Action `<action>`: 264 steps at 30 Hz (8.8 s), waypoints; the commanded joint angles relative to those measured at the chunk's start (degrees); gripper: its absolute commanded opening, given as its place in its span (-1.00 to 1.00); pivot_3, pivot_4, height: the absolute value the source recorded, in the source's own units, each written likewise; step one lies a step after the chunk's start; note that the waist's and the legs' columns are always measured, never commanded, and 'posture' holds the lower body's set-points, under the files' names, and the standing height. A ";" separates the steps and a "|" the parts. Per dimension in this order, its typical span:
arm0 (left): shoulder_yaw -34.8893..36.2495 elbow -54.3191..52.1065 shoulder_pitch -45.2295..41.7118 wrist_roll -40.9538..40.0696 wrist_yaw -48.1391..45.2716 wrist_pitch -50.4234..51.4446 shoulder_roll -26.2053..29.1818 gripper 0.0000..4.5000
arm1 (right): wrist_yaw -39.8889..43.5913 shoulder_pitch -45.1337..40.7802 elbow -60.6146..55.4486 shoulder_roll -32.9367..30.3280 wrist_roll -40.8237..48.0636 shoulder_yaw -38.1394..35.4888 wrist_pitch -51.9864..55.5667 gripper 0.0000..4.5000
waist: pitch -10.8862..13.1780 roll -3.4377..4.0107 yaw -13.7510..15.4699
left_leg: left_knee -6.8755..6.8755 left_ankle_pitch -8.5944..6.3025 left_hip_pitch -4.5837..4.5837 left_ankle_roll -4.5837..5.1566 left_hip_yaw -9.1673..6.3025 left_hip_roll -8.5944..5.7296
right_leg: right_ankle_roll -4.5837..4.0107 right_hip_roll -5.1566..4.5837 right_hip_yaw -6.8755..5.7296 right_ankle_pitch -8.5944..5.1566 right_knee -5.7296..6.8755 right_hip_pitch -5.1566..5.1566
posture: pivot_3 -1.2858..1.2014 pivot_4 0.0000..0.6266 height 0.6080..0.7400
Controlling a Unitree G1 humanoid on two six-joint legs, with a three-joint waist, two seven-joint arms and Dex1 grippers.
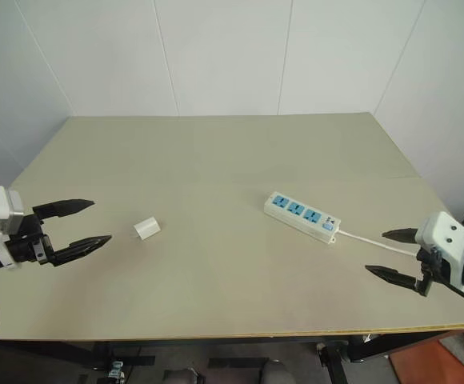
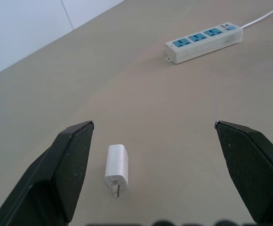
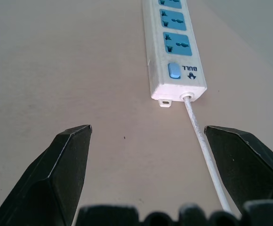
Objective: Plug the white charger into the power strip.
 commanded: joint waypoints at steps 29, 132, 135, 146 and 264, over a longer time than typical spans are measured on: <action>-19.73 1.97 -19.17 3.14 1.10 -0.84 -7.04 1.00 | 4.39 -24.78 28.76 8.44 -3.02 10.88 -12.29 0.99 | -0.01 -0.02 -0.04 | 0.05 0.01 0.02 -0.01 -0.01 -0.03 | -0.05 0.01 0.01 0.10 -0.02 0.06 | 0.03 -0.52 1.00; -27.46 -0.38 -20.50 4.59 4.78 2.70 -13.86 1.00 | 7.34 -32.47 39.12 33.80 -5.56 22.06 -27.24 0.97 | 0.04 0.02 -1.26 | 0.06 0.03 0.03 -0.04 -0.08 -0.07 | -0.04 -0.01 0.06 0.16 0.11 0.00 | 0.03 -0.52 1.00; -27.47 -0.31 -20.50 4.69 4.84 2.69 -14.01 1.00 | 7.64 -32.88 39.74 34.18 -5.18 21.85 -26.86 0.69 | 0.04 0.02 -1.28 | 0.06 0.03 0.03 -0.04 -0.08 -0.07 | -0.04 -0.01 0.06 0.16 0.11 0.00 | 0.03 -0.52 1.00; -26.96 2.88 -21.12 8.11 4.92 1.97 -10.31 1.00 | 9.16 -32.96 38.64 34.25 -4.17 21.69 -25.41 0.51 | 0.04 0.03 -1.44 | 0.06 0.03 0.04 -0.04 -0.09 -0.06 | -0.04 0.00 0.06 0.16 0.12 -0.01 | 0.03 -0.52 1.00; -19.93 20.25 -34.56 -2.87 -10.70 19.38 -31.75 -0.55 | 10.59 -29.76 27.85 39.80 -7.99 35.26 -23.96 0.51 | -0.21 0.33 -1.94 | 0.48 0.17 -0.67 -0.23 -0.26 -0.05 | 0.02 0.10 0.00 0.16 1.07 -0.83 | 0.03 -0.52 1.00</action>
